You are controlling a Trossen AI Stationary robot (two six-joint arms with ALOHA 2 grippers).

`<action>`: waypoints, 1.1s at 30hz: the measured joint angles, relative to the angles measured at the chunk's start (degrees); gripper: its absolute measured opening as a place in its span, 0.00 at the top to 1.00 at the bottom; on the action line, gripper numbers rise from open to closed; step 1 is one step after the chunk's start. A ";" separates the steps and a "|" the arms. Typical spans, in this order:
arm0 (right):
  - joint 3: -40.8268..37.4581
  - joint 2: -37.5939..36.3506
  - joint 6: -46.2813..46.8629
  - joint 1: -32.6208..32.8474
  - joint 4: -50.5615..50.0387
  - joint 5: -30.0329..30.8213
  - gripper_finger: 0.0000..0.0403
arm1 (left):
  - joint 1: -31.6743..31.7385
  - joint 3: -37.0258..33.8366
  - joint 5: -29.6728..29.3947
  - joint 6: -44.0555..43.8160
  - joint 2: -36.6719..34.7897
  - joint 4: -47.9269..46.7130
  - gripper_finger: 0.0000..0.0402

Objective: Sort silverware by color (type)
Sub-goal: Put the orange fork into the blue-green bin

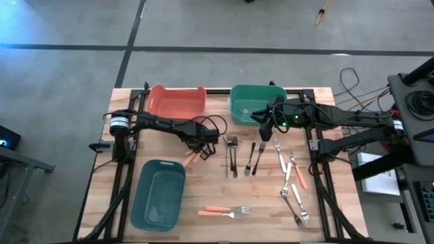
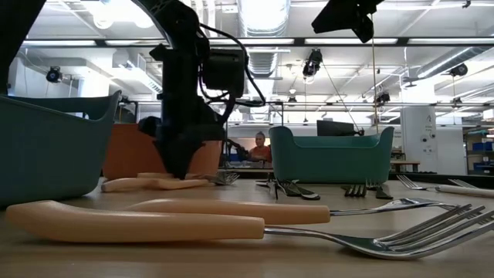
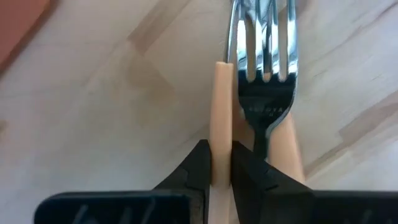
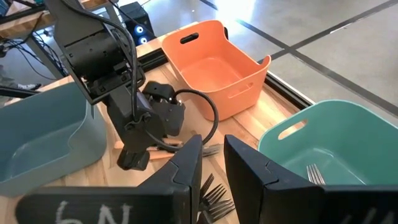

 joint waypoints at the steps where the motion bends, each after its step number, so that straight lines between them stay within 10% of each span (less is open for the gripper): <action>1: 0.00 0.00 0.00 0.00 -0.01 0.01 0.85 | 0.00 0.47 -0.38 -0.04 -0.30 -0.72 0.94; 19: 0.00 0.02 -1.15 0.00 -1.81 -0.34 0.85 | -7.07 9.52 1.16 -5.88 -10.55 -17.75 0.94; 33: 0.00 0.02 -2.80 0.82 -1.70 -2.07 0.85 | -28.28 16.57 8.55 -36.09 -24.04 -28.89 0.94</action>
